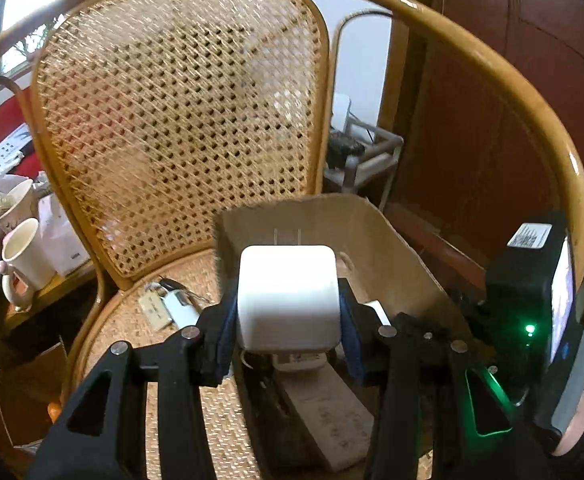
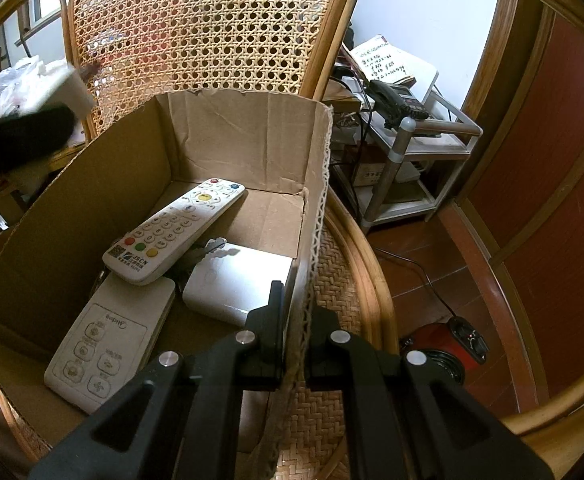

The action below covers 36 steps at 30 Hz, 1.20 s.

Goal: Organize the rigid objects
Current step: 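Carry the white charger into the box and open the left gripper, then move the left tool down to the key tag with keys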

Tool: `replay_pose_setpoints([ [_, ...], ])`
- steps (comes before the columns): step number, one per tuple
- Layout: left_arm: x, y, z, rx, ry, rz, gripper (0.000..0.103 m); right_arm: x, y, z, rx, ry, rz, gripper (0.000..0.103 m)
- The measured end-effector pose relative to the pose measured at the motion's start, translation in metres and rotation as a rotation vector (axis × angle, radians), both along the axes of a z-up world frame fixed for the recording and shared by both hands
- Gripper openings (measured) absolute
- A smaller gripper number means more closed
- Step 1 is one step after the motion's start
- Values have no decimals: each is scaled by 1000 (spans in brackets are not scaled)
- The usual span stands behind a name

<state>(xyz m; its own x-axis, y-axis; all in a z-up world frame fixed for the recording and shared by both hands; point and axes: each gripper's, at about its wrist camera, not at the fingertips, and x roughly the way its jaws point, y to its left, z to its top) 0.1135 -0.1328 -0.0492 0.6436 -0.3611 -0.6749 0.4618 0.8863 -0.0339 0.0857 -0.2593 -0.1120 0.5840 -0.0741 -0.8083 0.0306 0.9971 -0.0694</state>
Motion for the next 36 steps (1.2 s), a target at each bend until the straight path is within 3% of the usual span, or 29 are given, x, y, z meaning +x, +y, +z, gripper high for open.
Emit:
replay_pose_setpoints([
  [7,3,-6,-9,26,5,-4,44,1,0,0,-1,0,-1,9],
  [9,4,-3,-7,27,0,4,55,2,1,0,-1,0,1,9],
  [11,5,2,-5,36,-14,47,77,3,1,0,3,-1,2,9],
  [15,12,20,2,28,-26,120,83,5,2,-1,3,0,3,9],
  [17,19,32,3,6,-37,159,97,4,2,-1,4,-1,3,9],
  [19,31,48,1,-10,-43,220,98,4,1,-1,4,0,3,9],
  [24,63,83,-12,-51,30,338,99,4,2,-1,5,-1,4,9],
  [27,81,99,-25,-16,57,396,99,4,1,-1,4,-1,3,9],
  [32,110,119,-57,38,113,438,99,4,1,-1,5,-1,3,9],
  [36,130,132,-79,16,162,441,99,4,2,0,4,-1,3,9],
])
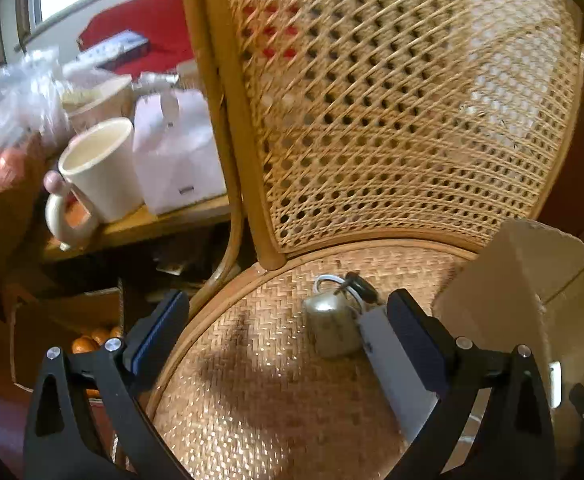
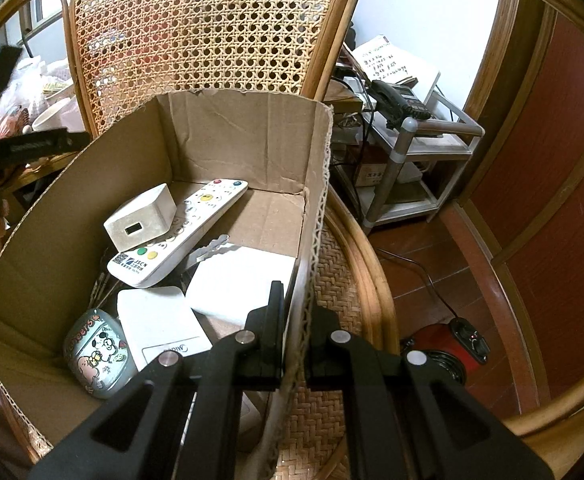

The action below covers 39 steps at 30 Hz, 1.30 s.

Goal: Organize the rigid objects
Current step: 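Move the left tool down to the key tag with keys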

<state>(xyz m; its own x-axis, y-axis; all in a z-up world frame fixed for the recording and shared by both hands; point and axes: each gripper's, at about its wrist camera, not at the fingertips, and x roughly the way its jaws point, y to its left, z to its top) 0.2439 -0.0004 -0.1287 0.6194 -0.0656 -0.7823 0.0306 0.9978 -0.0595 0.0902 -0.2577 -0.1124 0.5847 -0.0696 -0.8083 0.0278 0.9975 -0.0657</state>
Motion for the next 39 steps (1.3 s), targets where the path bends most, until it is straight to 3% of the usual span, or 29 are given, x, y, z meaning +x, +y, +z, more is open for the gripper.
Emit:
replay_pose_setpoints([
  [5,17,9,-18,-73,31,3,98,-1,-1,0,2,-1,0,9],
  [10,31,2,-36,-59,75,-5,98,0,-1,0,4,-2,2,9],
  [16,45,8,-54,-108,121,55,98,0,-1,0,4,-2,1,9],
  [24,52,5,-64,-143,117,54,96,0,-1,0,4,-2,2,9],
  [29,48,-4,-58,-152,95,6,70,0,-1,0,4,-2,2,9],
  [34,42,-8,-47,-169,33,-32,66,-1,-1,0,4,-2,1,9],
  [37,43,-11,-48,-180,49,-63,44,-1,-1,0,4,-2,1,9],
  [39,42,-14,-50,-173,56,-83,43,0,-1,0,4,-2,1,9],
])
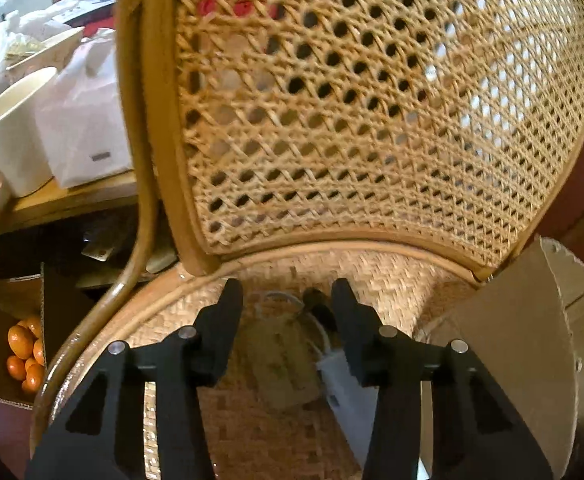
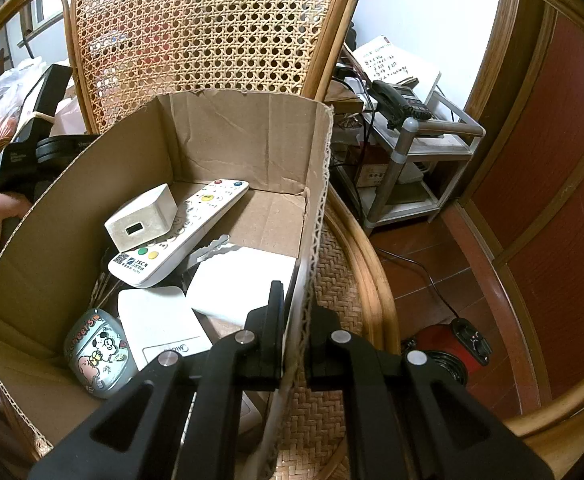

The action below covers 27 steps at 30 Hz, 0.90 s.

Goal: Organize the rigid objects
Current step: 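Move the left tool down to the key tag with keys, then grasp the key tag with keys in the left gripper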

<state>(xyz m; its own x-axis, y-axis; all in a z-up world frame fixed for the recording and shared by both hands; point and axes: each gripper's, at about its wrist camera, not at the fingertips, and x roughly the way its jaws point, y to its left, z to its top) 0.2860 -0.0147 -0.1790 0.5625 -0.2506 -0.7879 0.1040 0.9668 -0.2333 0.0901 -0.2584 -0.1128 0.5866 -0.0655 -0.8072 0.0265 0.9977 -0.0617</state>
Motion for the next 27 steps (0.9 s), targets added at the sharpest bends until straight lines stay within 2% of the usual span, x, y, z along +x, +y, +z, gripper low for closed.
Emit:
replay_pose_setpoints([
  [1,-1,-2,0,7,-7,-14,37,-1,-1,0,1,0,0,9],
  [3,-3,-5,1,22,-17,-26,34,0,-1,0,1,0,0,9],
  [5,-5,-5,6,12,-31,-17,22,0,0,0,1,0,1,9],
  [6,-6,-5,9,-3,-30,-12,19,0,0,0,1,0,1,9],
  [8,-6,-1,12,-33,-26,-9,2,0,0,0,1,0,1,9],
  [14,-11,-5,10,48,-33,-38,2,-1,-1,0,1,0,1,9],
  [16,-15,-6,15,51,-39,-42,2,0,0,0,1,0,1,9],
  [21,-28,-5,37,71,-73,-24,1,0,0,0,1,0,1,9],
  [24,-39,-6,49,142,-113,-3,1,-1,0,0,1,0,1,9],
  [27,-54,-8,67,126,-139,-10,1,0,0,0,0,0,1,9],
])
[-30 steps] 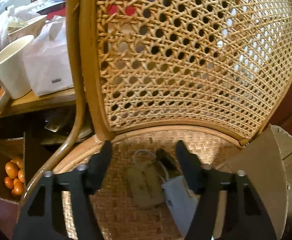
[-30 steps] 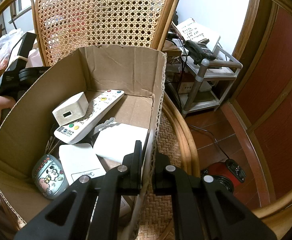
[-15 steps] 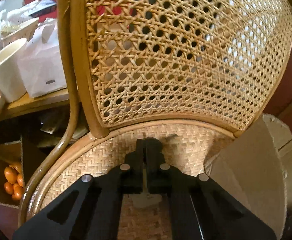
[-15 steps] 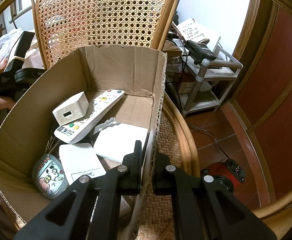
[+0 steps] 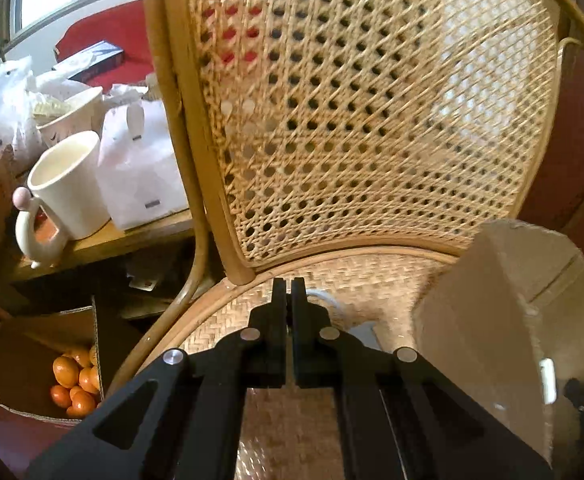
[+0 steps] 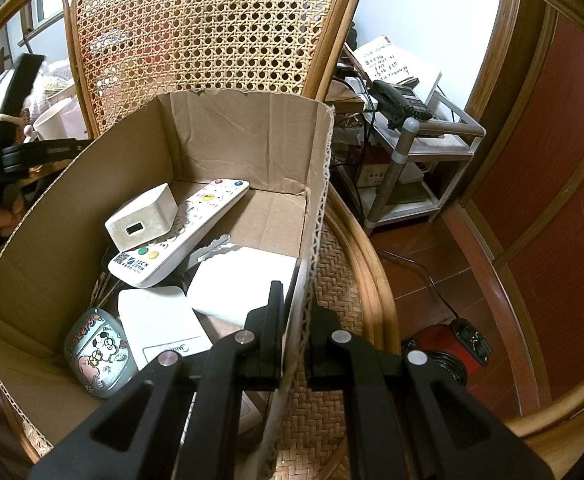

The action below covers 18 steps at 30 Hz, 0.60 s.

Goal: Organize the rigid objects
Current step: 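Grasp the key tag with keys in the left gripper, then carry the key tag into the box and open the left gripper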

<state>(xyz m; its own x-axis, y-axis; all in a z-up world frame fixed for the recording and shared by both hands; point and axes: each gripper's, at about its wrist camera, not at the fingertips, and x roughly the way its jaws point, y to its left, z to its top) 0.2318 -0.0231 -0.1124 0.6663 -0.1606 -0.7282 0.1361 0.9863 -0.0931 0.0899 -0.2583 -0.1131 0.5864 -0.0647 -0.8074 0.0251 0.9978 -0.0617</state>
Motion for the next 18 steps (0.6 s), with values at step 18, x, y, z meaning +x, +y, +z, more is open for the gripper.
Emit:
replay_pose_setpoints([
  [18,-98,-6,122,-217,-285,-111,2,-1,-2,-2,4,-3,2,9],
])
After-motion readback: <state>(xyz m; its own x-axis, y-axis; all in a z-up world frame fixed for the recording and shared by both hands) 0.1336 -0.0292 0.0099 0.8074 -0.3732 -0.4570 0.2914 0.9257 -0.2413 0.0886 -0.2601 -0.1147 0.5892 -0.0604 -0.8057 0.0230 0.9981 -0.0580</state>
